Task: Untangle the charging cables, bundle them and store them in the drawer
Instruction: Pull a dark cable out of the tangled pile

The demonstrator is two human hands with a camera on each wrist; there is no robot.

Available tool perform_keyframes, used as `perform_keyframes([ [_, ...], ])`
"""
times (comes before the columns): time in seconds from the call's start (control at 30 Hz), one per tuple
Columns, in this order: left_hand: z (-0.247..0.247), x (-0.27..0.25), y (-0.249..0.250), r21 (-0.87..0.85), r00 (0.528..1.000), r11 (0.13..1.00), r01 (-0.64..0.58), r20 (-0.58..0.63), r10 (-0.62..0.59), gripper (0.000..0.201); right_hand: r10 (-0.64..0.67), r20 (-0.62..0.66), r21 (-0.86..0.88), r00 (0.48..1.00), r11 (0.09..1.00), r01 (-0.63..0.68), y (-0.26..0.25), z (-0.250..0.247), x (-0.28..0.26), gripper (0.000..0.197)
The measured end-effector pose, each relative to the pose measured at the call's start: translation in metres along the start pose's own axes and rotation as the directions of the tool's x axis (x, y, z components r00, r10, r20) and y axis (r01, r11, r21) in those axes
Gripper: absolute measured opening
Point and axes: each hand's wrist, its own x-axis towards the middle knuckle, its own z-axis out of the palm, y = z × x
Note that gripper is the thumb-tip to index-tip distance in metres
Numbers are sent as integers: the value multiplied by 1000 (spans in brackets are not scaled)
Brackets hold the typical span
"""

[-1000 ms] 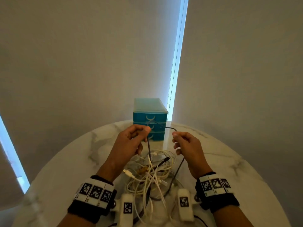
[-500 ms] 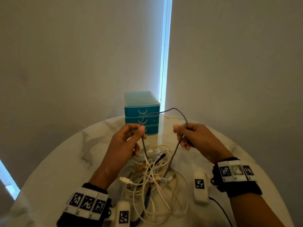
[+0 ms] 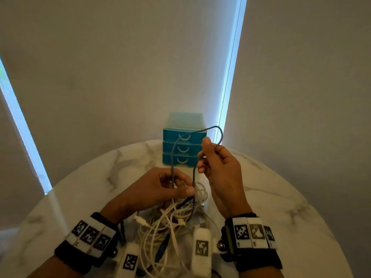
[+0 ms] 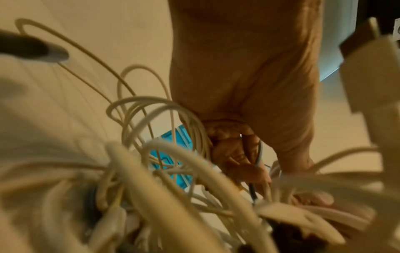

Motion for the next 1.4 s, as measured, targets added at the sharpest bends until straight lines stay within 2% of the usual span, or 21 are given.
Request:
perform_keyframes([
  [0.1,7,2,1,44,1000,999,-25,5,24,18,1,34,-25,999,1000,0,2,4,-1,39],
  [0.27,3,-3,5,41,986,998,-40,-163,46,12,80,19,-95,997,992,-78,2,-2,-3,46],
  [0.4,-7,0,1,50,942,994,-100,-316,111,20,220,112,-281,969,942,-181,-1,-14,-6,39],
  [0.53,-10,3,-5,-88,905,985,-150,-413,101,23,297,224,-513,928,846,-147,-1,-23,-14,26],
  [0.7,-13,3,-13,-200,919,966,-166,-386,78,25,268,262,-666,927,745,-27,6,-27,-28,17],
  [0.87,-18,-1,-12,-194,924,963,-186,-368,104,24,255,344,-733,904,675,89,2,-23,-36,8],
  [0.93,-20,-3,-14,-199,941,969,-149,-329,77,25,217,330,-747,919,655,113,1,-20,-38,5],
  [1.0,-22,-4,-15,-190,959,976,-108,-279,52,26,131,260,-731,957,674,107,1,-18,-38,9],
  [1.1,-24,-5,-15,-167,960,984,-61,-280,12,23,-42,51,-616,998,785,65,1,-20,-34,16],
  [1.17,-24,-5,-16,-158,959,986,-51,-283,5,19,-119,-101,-498,988,865,53,1,-21,-33,16],
  [1.23,-23,-6,-16,-141,968,988,-55,-252,18,17,-145,-191,-385,971,921,62,1,-20,-33,17],
  [1.3,-21,-8,-14,-109,978,992,-61,-204,37,17,-150,-190,-322,970,943,83,-1,-16,-34,20],
  [1.4,-17,-12,-8,-31,990,997,-74,-126,70,19,-144,-80,-271,986,955,118,-5,-4,-39,18],
])
